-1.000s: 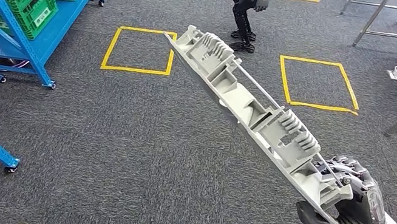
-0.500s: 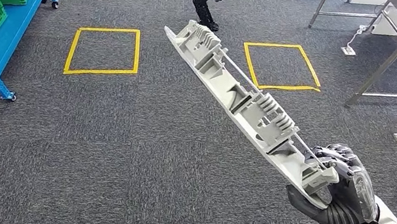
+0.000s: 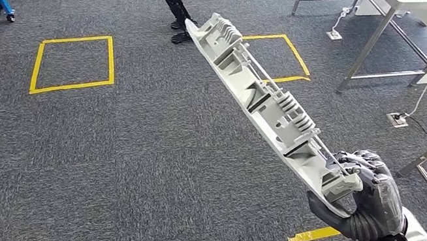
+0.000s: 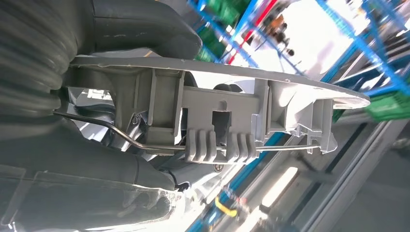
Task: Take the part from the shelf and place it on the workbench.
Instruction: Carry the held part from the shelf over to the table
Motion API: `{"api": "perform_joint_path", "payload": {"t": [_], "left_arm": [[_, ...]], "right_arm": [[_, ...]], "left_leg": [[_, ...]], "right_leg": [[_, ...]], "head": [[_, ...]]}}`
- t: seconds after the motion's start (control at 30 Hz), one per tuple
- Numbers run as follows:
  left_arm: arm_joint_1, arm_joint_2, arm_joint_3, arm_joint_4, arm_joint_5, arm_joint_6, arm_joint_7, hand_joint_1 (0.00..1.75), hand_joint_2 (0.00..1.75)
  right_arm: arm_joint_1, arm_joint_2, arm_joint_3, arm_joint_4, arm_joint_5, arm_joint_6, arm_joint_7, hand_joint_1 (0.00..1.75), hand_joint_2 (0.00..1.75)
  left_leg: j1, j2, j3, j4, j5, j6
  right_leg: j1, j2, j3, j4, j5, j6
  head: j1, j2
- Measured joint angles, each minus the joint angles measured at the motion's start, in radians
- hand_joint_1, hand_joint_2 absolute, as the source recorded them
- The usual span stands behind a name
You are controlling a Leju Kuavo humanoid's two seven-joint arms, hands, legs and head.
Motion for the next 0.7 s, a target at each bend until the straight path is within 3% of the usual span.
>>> {"api": "perform_joint_path", "payload": {"t": [0.07,0.13,0.2,0.27,0.33,0.37,0.4,0.47,0.53,0.63,0.7], "left_arm": [[0.000,0.001,0.000,0.000,-0.001,0.000,0.000,0.00,1.75],[0.000,0.001,0.000,0.001,-0.002,0.000,0.000,0.00,1.75],[0.002,0.001,0.000,0.001,-0.003,-0.003,0.000,0.00,1.75],[0.008,0.001,0.000,0.002,-0.001,-0.008,-0.001,0.00,1.75],[0.014,0.003,0.001,0.003,0.003,-0.013,-0.006,0.00,1.75],[0.016,0.004,0.002,0.003,0.006,-0.015,-0.010,0.00,1.75],[0.017,0.005,0.004,0.004,0.008,-0.015,-0.014,0.00,1.75],[0.017,0.007,0.007,0.004,0.011,-0.012,-0.016,0.00,1.75],[0.017,0.010,0.009,0.005,0.014,-0.009,-0.018,0.00,1.75],[0.016,0.012,0.010,0.006,0.015,-0.009,-0.020,0.00,1.75],[0.016,0.010,0.010,0.007,0.011,-0.009,-0.020,0.00,1.75]], "right_arm": [[0.013,-0.006,-0.001,-0.006,-0.004,-0.012,-0.008,1.75,1.75],[0.037,-0.027,-0.008,-0.020,-0.023,-0.019,-0.017,1.75,1.75],[0.058,-0.062,-0.020,-0.035,-0.065,-0.021,-0.026,1.75,1.75],[0.067,-0.096,-0.033,-0.043,-0.116,-0.019,-0.032,1.75,1.75],[0.073,-0.125,-0.045,-0.047,-0.154,-0.019,-0.034,1.75,1.75],[0.075,-0.137,-0.050,-0.049,-0.166,-0.019,-0.035,1.75,1.75],[0.078,-0.148,-0.054,-0.051,-0.172,-0.019,-0.035,1.75,1.75],[0.082,-0.166,-0.059,-0.057,-0.175,-0.021,-0.035,1.75,1.75],[0.085,-0.177,-0.061,-0.061,-0.175,-0.025,-0.036,1.75,1.75],[0.091,-0.192,-0.063,-0.066,-0.173,-0.036,-0.036,1.75,1.75],[0.092,-0.202,-0.065,-0.070,-0.175,-0.038,-0.036,1.75,1.75]], "left_leg": [[-0.004,-0.017,0.022,-0.044,0.004,0.002],[-0.005,0.006,0.028,-0.051,0.010,0.007],[-0.002,0.030,0.033,-0.060,0.017,0.016],[-0.002,0.057,0.033,-0.063,0.019,0.021],[-0.002,0.087,0.031,-0.062,0.018,0.022],[-0.002,0.101,0.031,-0.062,0.017,0.022],[-0.001,0.114,0.032,-0.062,0.016,0.020],[-0.001,0.135,0.035,-0.059,0.010,0.013],[-0.006,0.152,0.038,-0.055,0.003,0.003],[-0.006,0.168,0.041,-0.052,-0.003,-0.009],[-0.001,0.133,0.026,-0.019,-0.029,-0.020]], "right_leg": [[-0.003,0.020,-0.005,-0.001,0.005,0.011],[-0.008,0.028,-0.012,-0.001,0.008,0.022],[-0.006,-0.010,-0.034,0.039,-0.018,0.030],[-0.003,-0.059,-0.087,0.155,-0.083,0.038],[-0.005,-0.072,-0.139,0.272,-0.128,0.046],[-0.006,-0.075,-0.140,0.283,-0.125,0.049],[-0.008,-0.080,-0.120,0.252,-0.106,0.051],[-0.011,-0.112,-0.038,0.108,-0.051,0.053],[-0.011,-0.136,0.017,0.009,-0.023,0.045],[-0.008,-0.115,0.020,-0.002,-0.019,0.025],[-0.011,-0.099,0.017,-0.004,-0.015,0.013]], "head": [[0.000,0.000],[0.000,0.000],[0.002,0.000],[0.004,0.000],[0.004,0.000],[0.004,0.000],[0.004,0.000],[0.004,0.000],[0.003,0.000],[0.002,0.000],[0.001,0.000]]}}
